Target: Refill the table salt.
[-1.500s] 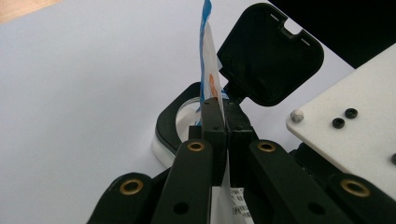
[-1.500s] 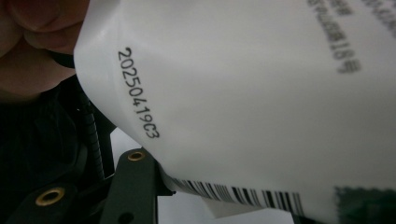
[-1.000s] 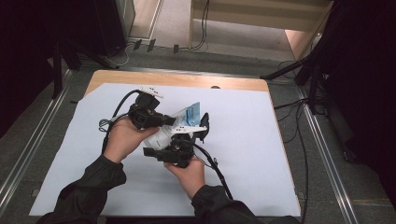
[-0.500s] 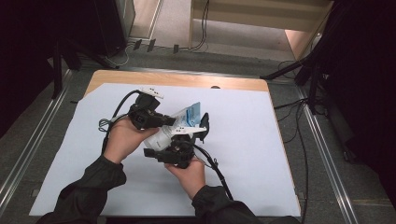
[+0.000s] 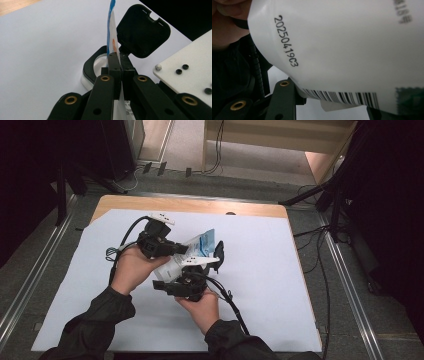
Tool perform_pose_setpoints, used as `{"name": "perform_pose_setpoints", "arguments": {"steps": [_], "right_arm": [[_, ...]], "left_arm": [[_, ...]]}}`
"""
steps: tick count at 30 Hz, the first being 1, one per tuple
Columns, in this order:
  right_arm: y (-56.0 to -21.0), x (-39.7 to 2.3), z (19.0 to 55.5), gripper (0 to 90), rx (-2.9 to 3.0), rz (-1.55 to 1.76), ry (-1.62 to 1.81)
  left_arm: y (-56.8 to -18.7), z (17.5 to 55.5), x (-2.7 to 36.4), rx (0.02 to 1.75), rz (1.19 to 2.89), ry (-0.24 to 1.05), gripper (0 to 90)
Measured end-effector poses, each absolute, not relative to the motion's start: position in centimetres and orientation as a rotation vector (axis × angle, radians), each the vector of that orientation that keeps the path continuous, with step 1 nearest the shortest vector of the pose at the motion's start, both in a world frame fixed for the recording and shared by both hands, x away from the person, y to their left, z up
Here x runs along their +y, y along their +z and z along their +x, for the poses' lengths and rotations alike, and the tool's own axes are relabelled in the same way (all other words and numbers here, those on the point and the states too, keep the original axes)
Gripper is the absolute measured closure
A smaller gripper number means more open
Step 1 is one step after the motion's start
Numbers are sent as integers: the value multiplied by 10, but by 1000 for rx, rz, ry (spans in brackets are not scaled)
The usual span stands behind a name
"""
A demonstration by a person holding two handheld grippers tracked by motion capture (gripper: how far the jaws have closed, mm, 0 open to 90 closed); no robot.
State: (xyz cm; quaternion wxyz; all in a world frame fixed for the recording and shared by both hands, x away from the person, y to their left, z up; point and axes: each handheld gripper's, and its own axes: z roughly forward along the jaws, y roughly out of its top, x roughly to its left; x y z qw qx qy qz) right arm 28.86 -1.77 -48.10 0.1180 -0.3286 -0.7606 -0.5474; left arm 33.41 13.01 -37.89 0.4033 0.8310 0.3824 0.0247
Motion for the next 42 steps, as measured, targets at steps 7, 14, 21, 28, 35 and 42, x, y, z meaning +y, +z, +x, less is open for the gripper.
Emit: {"name": "perform_pose_setpoints", "arguments": {"steps": [7, 14, 21, 28, 35, 42], "right_arm": [[-482, -18, 292, 575, -2186, -984, -1588], [-482, -19, 292, 575, -2184, -991, -1588], [-483, -19, 293, 574, -2186, -995, -1584], [-483, -19, 293, 574, -2186, -999, -1575], [-483, -19, 293, 584, -2185, -999, -1576], [-482, -19, 293, 593, -2177, -1003, -1579]], "left_arm": [[-379, 334, 126, 953, 2112, 74, 900], [-380, 334, 125, 956, 2108, 79, 900], [-381, 335, 124, 955, 2111, 75, 900], [-381, 335, 123, 947, 2116, 73, 900], [-381, 335, 123, 946, 2113, 73, 900], [-381, 335, 123, 947, 2106, 72, 900]]}}
